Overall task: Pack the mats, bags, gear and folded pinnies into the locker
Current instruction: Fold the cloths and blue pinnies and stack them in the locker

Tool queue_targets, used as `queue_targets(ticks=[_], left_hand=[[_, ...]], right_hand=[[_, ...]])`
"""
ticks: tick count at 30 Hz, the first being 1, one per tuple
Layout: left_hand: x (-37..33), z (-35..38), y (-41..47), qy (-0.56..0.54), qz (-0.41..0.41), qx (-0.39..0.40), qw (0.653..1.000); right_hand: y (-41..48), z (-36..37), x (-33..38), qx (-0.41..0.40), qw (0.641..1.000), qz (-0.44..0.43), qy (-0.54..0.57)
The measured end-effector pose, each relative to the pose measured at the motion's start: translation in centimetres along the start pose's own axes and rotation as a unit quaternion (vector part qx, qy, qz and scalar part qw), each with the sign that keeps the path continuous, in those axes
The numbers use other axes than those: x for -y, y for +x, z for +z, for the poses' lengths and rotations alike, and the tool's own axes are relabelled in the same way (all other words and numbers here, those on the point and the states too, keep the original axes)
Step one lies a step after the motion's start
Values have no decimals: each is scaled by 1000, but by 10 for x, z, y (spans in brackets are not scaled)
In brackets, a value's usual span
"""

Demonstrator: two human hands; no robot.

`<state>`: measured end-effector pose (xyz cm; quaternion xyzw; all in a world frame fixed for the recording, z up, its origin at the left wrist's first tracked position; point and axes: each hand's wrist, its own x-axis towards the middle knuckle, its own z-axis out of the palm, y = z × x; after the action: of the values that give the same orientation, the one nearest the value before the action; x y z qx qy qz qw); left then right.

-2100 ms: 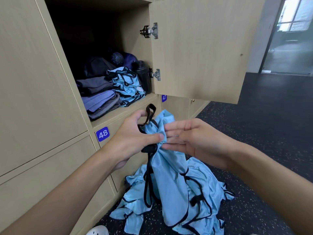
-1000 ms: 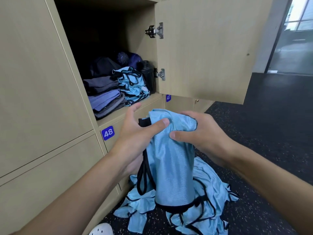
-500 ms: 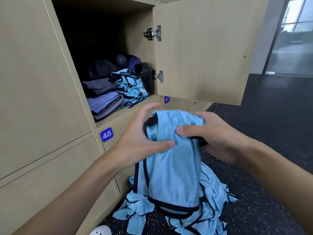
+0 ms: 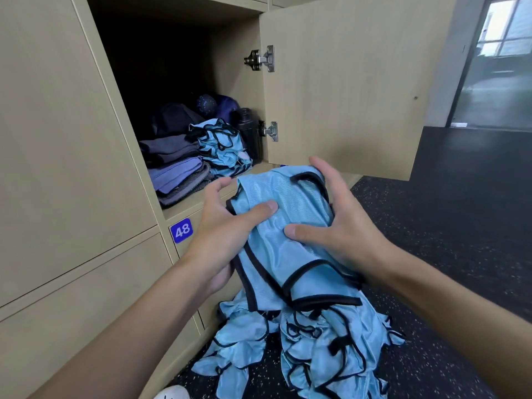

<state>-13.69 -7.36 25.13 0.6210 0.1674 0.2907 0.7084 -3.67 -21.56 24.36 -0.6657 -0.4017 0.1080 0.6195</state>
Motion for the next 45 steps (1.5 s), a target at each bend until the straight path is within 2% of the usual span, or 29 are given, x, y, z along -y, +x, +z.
queue_targets(ticks=[2, 3, 5, 7, 10, 12, 18, 21, 24, 28, 31, 35, 37, 42, 45], left_hand=[[1, 0, -4, 57, 61, 36, 996], [2, -2, -5, 122, 105, 57, 985], [3, -5, -6, 265, 166, 99, 944], [3, -9, -4, 337, 165, 149, 915], [0, -14, -3, 367, 130, 207, 898], [-2, -14, -4, 371, 126, 213, 895], [-5, -10, -3, 370, 183, 135, 901], [-9, -9, -1, 361, 192, 129, 903], [-11, -7, 2, 332, 176, 136, 917], [-12, -4, 9, 311, 139, 151, 928], [-13, -10, 27, 300, 93, 146, 938], [-17, -26, 57, 250, 52, 136, 957], [-17, -32, 73, 241, 47, 106, 964], [-8, -44, 116, 195, 76, 12, 978], [-4, -48, 144, 198, 149, -28, 968]], right_hand=[[2, -2, -1, -19, 1000, -5, -5], [2, -3, -1, -35, 999, -7, -5], [3, -5, 1, -63, 998, 4, 11], [4, -9, 1, -63, 996, 36, 54], [2, -13, 4, -38, 988, 90, 121], [0, -13, 6, -27, 983, 105, 151], [-2, -16, 9, 31, 969, 134, 206], [-3, -24, 7, 72, 979, 129, 139], [-6, -33, 8, 71, 990, 101, -62], [1, -41, 8, 120, 990, 40, -59], [21, -36, 3, 79, 994, 15, -75], [63, -26, -13, 43, 998, 43, 31], [88, -19, -19, 12, 996, 65, 67], [147, 0, -33, -17, 991, 95, 93], [185, 7, -40, -47, 988, 102, 103]])
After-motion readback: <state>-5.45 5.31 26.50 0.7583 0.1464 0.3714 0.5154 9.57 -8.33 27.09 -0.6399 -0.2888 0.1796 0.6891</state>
